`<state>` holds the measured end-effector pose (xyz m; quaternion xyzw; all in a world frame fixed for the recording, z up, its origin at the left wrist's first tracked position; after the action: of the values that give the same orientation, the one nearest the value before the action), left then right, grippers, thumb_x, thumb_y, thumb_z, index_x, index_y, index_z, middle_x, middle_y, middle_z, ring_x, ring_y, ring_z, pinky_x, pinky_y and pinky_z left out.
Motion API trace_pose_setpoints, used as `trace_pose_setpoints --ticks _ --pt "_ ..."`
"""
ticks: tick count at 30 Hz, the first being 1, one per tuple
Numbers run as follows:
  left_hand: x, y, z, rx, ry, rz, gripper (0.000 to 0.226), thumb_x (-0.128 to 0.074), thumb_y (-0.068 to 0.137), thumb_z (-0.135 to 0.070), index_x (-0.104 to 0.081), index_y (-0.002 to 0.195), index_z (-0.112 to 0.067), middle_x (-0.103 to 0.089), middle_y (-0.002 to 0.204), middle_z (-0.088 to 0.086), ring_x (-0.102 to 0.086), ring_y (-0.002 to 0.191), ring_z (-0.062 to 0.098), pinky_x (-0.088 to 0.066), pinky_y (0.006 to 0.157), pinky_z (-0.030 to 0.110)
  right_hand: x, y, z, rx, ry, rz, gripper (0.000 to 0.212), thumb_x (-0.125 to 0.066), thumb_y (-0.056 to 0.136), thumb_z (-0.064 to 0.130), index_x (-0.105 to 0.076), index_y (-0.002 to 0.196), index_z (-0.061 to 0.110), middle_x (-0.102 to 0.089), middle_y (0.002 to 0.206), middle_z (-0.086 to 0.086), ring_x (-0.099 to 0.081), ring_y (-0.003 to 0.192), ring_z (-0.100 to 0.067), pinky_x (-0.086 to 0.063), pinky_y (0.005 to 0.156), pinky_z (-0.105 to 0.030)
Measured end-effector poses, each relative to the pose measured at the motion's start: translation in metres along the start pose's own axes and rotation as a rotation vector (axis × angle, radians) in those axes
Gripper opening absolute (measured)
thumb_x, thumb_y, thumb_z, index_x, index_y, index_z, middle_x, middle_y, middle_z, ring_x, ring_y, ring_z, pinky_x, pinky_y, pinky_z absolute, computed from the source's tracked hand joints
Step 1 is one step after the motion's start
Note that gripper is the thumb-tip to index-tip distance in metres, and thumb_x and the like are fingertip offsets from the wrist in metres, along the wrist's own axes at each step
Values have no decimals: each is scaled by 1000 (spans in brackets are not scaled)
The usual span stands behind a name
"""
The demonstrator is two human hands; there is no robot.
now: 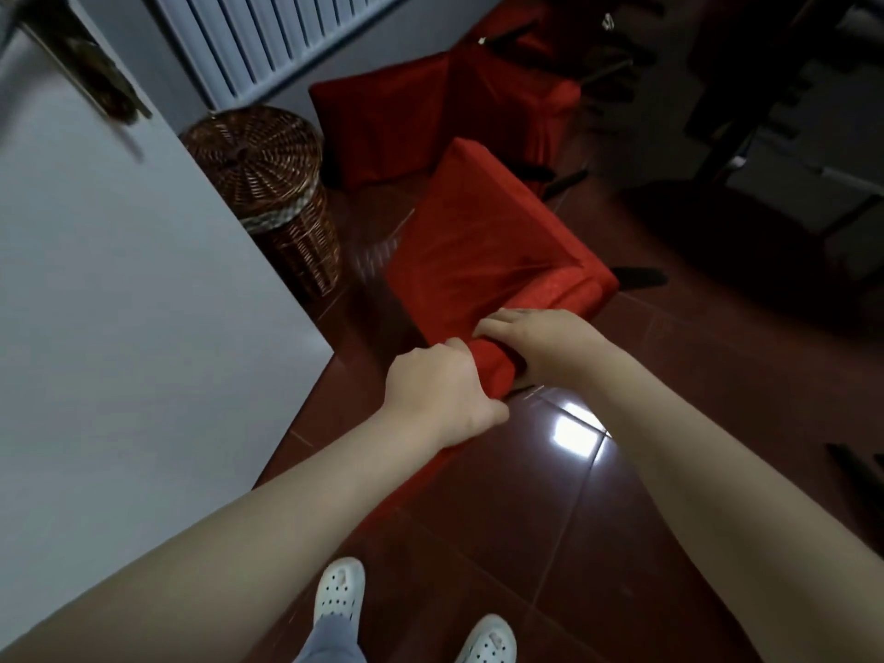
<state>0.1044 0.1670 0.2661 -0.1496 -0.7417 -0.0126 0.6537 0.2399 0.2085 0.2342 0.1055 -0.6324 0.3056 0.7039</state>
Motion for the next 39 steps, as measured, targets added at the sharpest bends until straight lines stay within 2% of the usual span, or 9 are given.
trace_pose_setpoints --ticks 4,6,8,11,17,28,32,36,39 --pt "-7 -26 -12 28 -83 -289 83 -56 69 -71 -43 130 -16 -70 97 2 -67 75 27 -43 57 32 5 -12 -20 -1 68 -8 72 -81 65 42 -52 129 24 -57 127 2 -55 117 -21 -47 91 -37" --pt "-22 -43 -14 21 -153 -364 107 -56 65 -77 -27 148 -16 -63 125 4 -66 95 25 -52 69 37 10 -21 -35 -23 117 -8 72 -86 62 33 -55 127 22 -59 126 0 -56 116 -22 -41 101 -41" --pt "-50 -51 -9 69 -206 -244 123 -58 62 -80 3 153 -24 -32 155 8 -48 129 27 -46 94 46 15 -31 -52 -57 168 -20 69 -86 63 28 -57 125 21 -60 126 0 -55 117 -21 -33 109 -47" --pt "-94 -43 -13 125 -276 22 127 -60 66 -77 37 139 -39 4 162 5 -16 146 30 -20 114 53 21 -49 -76 -111 203 -34 65 -83 66 21 -58 126 23 -58 129 1 -52 123 -20 -27 113 -47" --pt "-108 -22 -49 85 -267 70 107 -64 71 -58 -4 152 -24 -51 134 5 -60 109 27 -45 87 34 25 -71 -94 -153 238 -88 65 -78 70 9 -56 130 24 -55 135 0 -47 129 -22 -29 109 -39" --pt "-52 -19 -22 -1 -263 94 91 -68 71 -47 -19 143 -25 -64 101 3 -65 89 29 -49 74 34 58 -73 -70 -134 285 -161 64 -82 70 16 -58 129 16 -57 133 -3 -52 123 -19 -36 102 -26" --pt "-20 -22 -8 -120 -157 66 97 -66 69 -56 -15 146 -25 -63 98 -2 -64 83 24 -50 71 33 79 -88 -50 -186 248 -208 76 -86 66 30 -53 134 22 -55 136 2 -51 123 -16 -23 93 -1" --pt "-8 -19 -7 -135 -110 83 100 -66 70 -57 -14 149 -22 -64 103 2 -64 89 26 -52 76 35 94 -97 -26 -237 99 -139 105 -79 71 42 -10 149 45 -28 155 9 -38 136 -17 -38 96 -25" --pt "-1 -13 -12 -151 -81 96 102 -66 70 -57 -16 150 -19 -64 109 5 -64 98 31 -46 73 34 120 -99 4 -115 -164 -185 130 -84 59 51 11 148 46 -13 160 7 -14 146 -19 -27 113 -40"
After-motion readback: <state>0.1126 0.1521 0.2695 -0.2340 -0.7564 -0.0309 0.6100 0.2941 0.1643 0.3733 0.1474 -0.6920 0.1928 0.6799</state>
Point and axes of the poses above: each hand's wrist, its own y-axis towards the middle knuckle, its own x-axis out of the back of the hand, z = x × y, the point moved 4 cm from there along y, towards the middle knuckle
